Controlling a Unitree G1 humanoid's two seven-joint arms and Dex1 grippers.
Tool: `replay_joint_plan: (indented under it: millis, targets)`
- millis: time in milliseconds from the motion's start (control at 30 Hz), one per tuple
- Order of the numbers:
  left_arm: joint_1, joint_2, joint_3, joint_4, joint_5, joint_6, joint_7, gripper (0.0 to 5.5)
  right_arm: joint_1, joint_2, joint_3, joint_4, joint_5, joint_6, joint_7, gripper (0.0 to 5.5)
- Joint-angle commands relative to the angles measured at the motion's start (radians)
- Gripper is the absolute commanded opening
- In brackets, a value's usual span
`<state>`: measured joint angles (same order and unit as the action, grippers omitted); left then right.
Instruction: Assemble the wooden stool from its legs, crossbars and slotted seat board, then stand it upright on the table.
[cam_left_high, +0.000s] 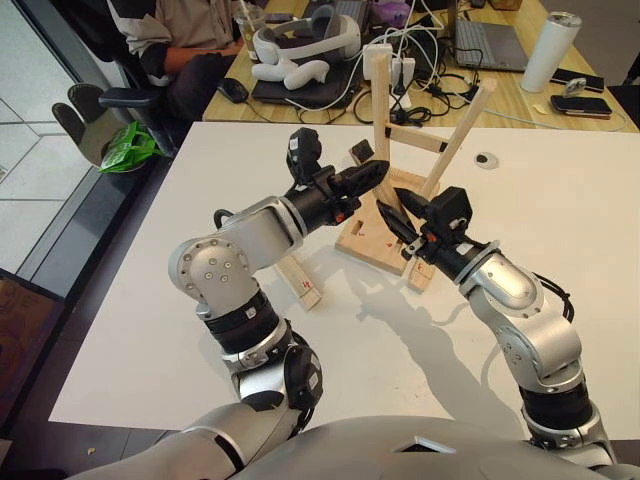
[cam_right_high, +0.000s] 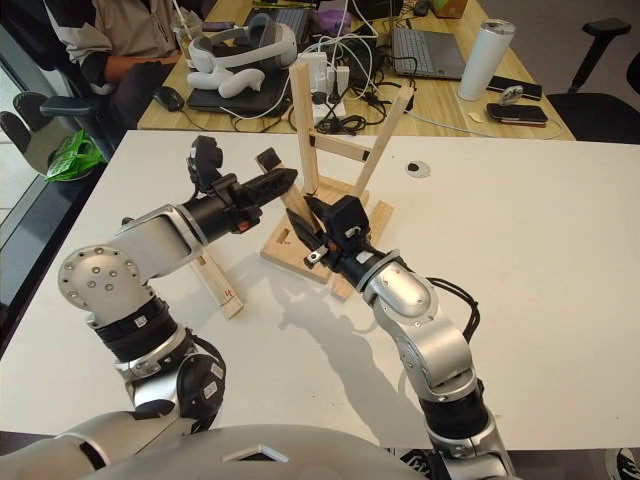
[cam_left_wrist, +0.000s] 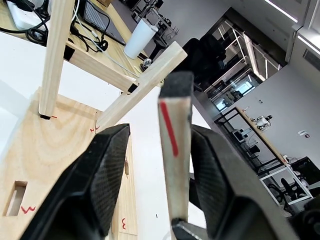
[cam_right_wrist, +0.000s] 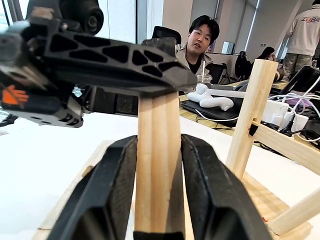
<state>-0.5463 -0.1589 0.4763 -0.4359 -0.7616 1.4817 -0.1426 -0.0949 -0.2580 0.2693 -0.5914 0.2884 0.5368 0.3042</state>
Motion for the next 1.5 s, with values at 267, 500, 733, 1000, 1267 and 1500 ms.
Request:
replay_joint_plan:
  millis: [267,500,733,1000,1267,1500]
  targets:
    - [0.009,0.071,-0.104,-0.055,-0.186,0.124,-0.090,1.08,-0.026,-0.002,-0.037,0.007,0.002,-0.013,0.032,1.28]
    - [-0.003,0.206,-0.164,0.001,-0.141,0.076,-0.103,0.53,-0.038,-0.033,-0.038,-0.017,0.000,-0.026,0.084,1.27]
    - [0.015,0.309,-0.203,-0.004,-0.156,0.068,-0.147,0.41,-0.082,-0.099,-0.080,0.009,-0.015,-0.065,0.149,1.27]
    - [-0.001,0.341,-0.148,0.024,-0.146,0.049,-0.134,0.41,-0.118,-0.143,-0.105,0.064,-0.101,-0.230,0.194,1.93]
    - [-0.051,0.326,0.017,0.118,-0.034,-0.043,0.062,0.41,-0.090,-0.111,-0.148,0.088,-0.167,-0.291,0.113,3.26]
    - [0.068,0.694,-0.186,0.022,0.298,-0.059,0.222,0.41,-0.031,-0.053,-0.259,0.040,-0.167,-0.189,-0.039,3.33]
